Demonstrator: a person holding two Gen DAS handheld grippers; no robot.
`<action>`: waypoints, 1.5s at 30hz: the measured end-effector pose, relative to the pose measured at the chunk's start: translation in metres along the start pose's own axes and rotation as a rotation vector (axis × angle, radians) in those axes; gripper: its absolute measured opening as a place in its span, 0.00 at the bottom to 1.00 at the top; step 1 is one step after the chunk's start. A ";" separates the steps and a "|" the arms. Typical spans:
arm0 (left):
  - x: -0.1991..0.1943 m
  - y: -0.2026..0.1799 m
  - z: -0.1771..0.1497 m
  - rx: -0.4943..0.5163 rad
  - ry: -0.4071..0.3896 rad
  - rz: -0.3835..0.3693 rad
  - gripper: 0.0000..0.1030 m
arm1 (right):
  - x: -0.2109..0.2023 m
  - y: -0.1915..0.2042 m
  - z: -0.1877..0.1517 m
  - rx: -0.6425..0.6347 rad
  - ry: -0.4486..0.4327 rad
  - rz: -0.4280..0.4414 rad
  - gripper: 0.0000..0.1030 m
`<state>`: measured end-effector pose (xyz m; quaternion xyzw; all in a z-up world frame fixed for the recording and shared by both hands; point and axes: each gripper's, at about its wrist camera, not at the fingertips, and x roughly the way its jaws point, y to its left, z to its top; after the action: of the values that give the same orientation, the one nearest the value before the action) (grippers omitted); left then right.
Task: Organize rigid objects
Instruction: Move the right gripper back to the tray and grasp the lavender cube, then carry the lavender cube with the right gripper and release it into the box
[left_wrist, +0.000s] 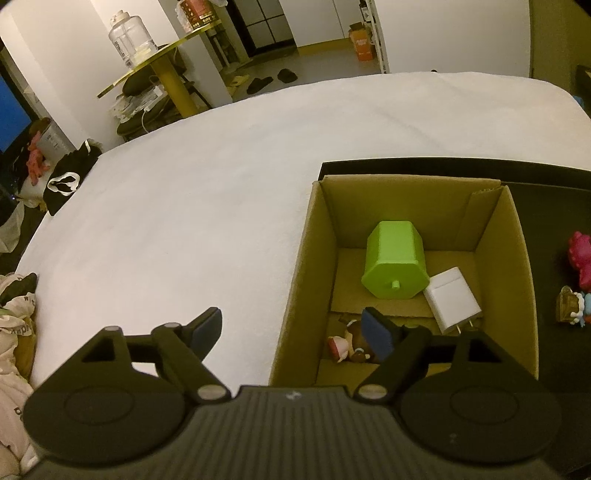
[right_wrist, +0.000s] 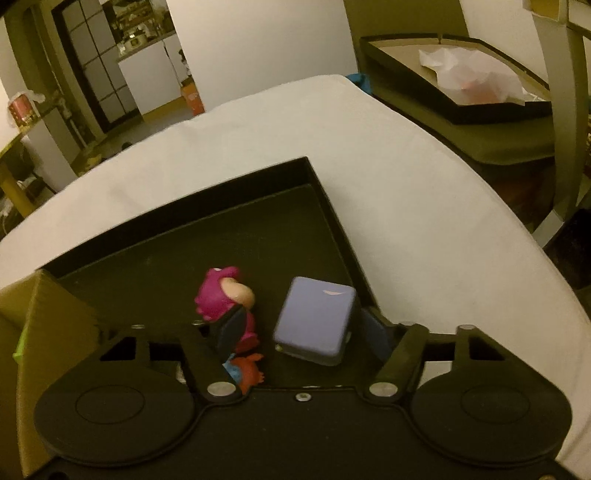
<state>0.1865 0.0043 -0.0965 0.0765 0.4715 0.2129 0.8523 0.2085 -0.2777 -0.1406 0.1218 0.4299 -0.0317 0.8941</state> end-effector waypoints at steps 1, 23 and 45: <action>0.000 0.001 0.000 0.001 -0.002 0.001 0.79 | 0.003 -0.003 -0.001 0.012 0.016 0.005 0.42; -0.021 0.030 -0.015 -0.034 -0.023 -0.018 0.79 | -0.054 0.002 0.025 0.001 -0.125 0.168 0.39; -0.013 0.057 -0.036 -0.057 0.000 -0.176 0.79 | -0.098 0.066 0.022 -0.203 -0.187 0.238 0.39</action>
<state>0.1335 0.0468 -0.0870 0.0104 0.4700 0.1506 0.8697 0.1741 -0.2244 -0.0384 0.0775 0.3286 0.1067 0.9352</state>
